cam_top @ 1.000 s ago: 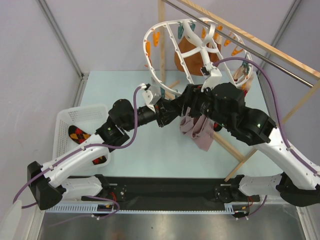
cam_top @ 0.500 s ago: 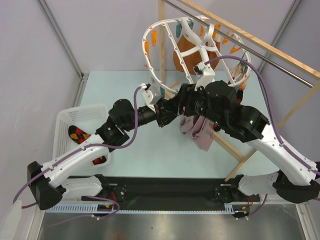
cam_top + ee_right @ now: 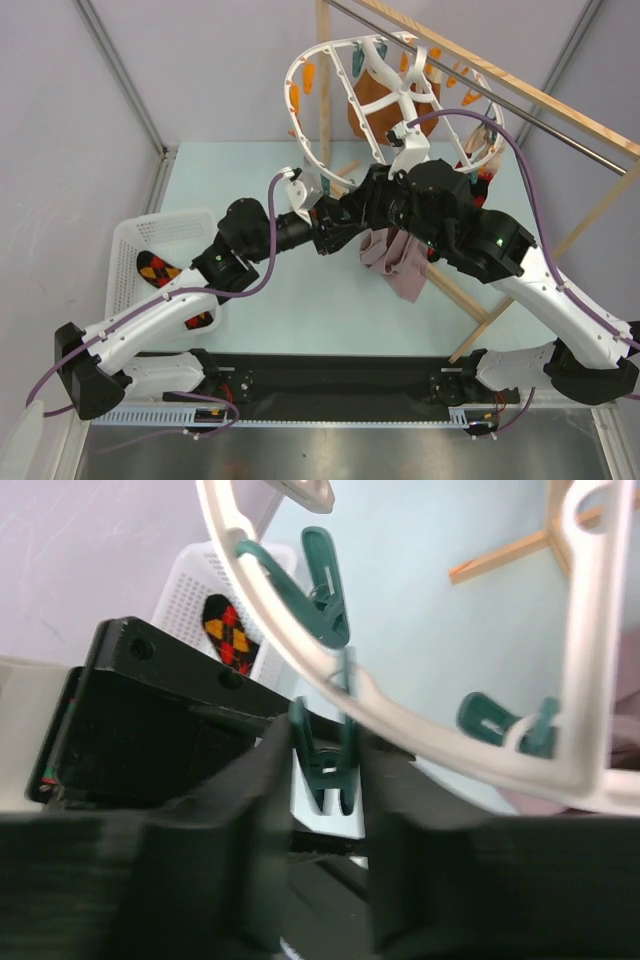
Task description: Clip the socks to the hanger
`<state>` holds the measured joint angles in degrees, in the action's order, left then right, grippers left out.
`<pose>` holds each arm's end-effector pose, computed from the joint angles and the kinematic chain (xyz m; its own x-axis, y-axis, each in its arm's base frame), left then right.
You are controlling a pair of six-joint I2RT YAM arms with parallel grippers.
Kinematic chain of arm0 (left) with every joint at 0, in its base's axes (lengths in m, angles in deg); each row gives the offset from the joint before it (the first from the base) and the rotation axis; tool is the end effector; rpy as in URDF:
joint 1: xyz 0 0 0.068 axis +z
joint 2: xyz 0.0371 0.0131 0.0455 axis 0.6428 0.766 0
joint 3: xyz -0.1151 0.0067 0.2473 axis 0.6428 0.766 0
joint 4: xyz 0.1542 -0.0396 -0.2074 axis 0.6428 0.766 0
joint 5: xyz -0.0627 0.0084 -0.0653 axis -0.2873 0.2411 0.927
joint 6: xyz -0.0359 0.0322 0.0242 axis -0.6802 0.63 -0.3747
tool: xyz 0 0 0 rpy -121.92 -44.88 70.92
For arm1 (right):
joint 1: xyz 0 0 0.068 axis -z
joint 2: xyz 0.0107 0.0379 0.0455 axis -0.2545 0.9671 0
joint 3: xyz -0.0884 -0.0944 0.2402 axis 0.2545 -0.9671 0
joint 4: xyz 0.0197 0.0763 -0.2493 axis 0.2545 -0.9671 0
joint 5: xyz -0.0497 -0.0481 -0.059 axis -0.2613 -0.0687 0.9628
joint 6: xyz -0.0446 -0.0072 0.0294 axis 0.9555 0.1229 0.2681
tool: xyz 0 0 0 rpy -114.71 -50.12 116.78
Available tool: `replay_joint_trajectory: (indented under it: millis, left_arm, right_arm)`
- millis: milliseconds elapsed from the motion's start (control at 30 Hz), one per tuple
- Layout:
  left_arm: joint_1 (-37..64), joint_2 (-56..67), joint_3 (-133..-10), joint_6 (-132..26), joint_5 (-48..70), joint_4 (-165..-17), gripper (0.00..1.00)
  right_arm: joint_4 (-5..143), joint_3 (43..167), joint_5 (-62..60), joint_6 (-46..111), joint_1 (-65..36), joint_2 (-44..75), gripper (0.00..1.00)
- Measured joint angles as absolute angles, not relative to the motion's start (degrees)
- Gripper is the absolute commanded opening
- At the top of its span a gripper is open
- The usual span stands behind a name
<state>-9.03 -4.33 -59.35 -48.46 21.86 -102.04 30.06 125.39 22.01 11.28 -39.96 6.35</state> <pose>0.1650 -0.2081 0.4043 -0.0247 -0.1461 -0.9890 0.9310 0.3570 -0.0760 0.1471 0.1919 0.4906 -0.4365 0.1667 -0.8841 -0.4995 0.7724 0.3922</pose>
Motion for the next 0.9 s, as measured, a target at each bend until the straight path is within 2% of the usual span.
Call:
replay_joint_trajectory:
  millis: [33,67,100,433,667,800,900]
  left_arm:
    - [-9.1,-4.3,-59.4,-48.4,21.8,-102.0,0.5]
    - [-9.1,-4.3,-59.4,-48.4,21.8,-102.0,0.52]
    - [-9.1,-4.3,-59.4,-48.4,21.8,-102.0,0.53]
    - [-9.1,-7.3,-57.6,-48.5,20.7,-102.1,0.57]
    - [-6.2,-17.4,-53.9,-49.1,19.3,-98.9,0.58]
    - [-2.9,-25.8,-53.1,-52.2,15.5,-94.1,0.65]
    - [3.2,-31.9,-52.6,-57.2,10.0,-86.7,0.71]
  right_arm:
    - [30.1,125.4,22.3,11.6,-39.9,6.4,0.17]
    - [30.3,125.4,22.8,11.5,-39.9,6.5,0.05]
    - [30.3,125.4,23.0,11.8,-39.9,6.5,0.0]
    - [30.2,125.4,24.2,12.3,-39.9,6.5,0.0]
    - [30.4,125.0,24.3,12.3,-39.7,6.5,0.0]
    - [30.6,124.5,24.3,12.3,-39.3,6.4,0.0]
    - [30.6,124.0,24.3,12.5,-39.1,6.1,0.0]
